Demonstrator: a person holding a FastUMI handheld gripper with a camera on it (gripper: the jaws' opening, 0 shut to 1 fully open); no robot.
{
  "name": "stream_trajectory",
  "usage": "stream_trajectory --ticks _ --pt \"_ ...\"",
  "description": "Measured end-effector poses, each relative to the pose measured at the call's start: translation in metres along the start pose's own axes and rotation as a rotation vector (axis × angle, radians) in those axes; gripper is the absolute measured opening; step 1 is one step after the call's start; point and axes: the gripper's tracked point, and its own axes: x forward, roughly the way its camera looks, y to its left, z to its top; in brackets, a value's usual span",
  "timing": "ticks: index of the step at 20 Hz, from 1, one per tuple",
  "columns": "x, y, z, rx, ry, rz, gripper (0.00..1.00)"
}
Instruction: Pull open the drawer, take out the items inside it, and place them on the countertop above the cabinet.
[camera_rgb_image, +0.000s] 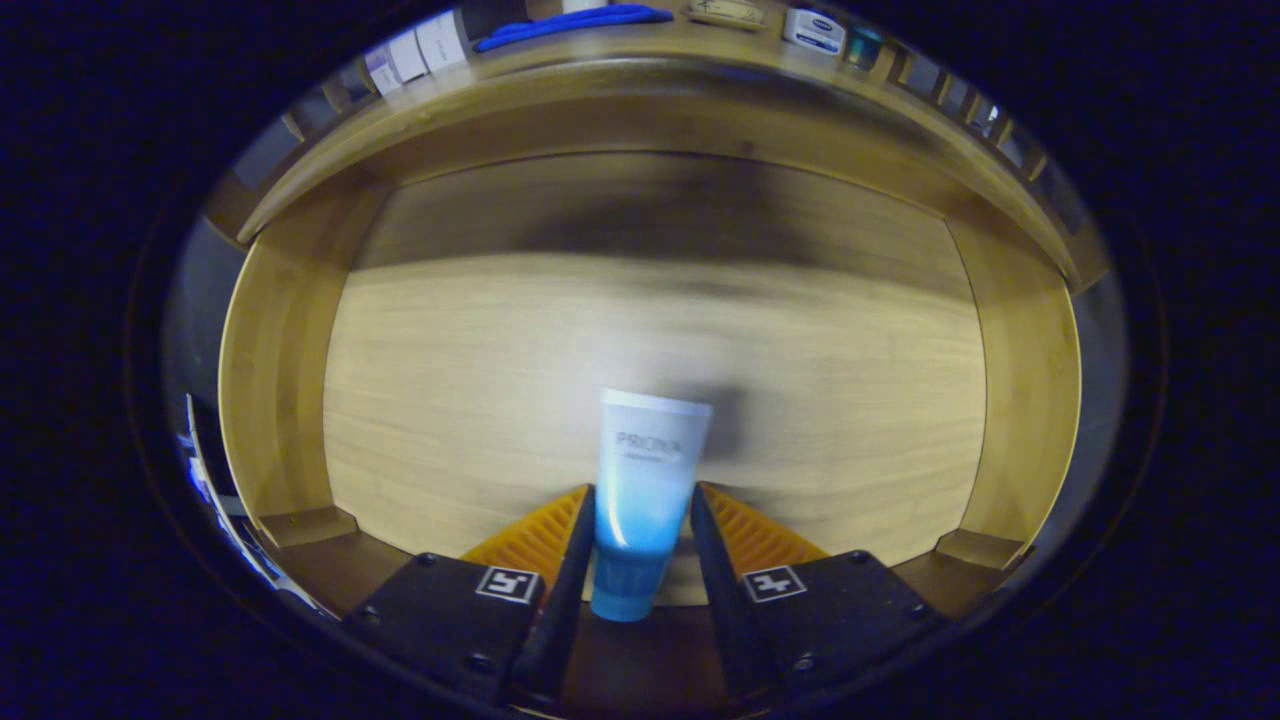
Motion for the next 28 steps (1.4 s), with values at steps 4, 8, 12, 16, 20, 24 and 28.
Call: stream_trajectory --ticks 4,8,12,16,20,24,28 --pt "-0.002 -0.001 0.000 -0.009 -0.030 0.014 0.50" --pt "-0.020 0.003 0.002 0.016 -0.063 0.074 0.48" --pt "-0.049 -0.003 0.011 0.013 -0.127 0.087 0.48" --pt "-0.085 -0.010 0.024 0.011 -0.189 0.092 0.48" --pt "-0.122 -0.009 0.048 0.019 -0.260 0.135 0.48" --pt "-0.147 -0.014 0.079 0.024 -0.320 0.112 0.48" --pt "-0.164 -0.007 0.111 0.004 -0.363 0.096 0.48"
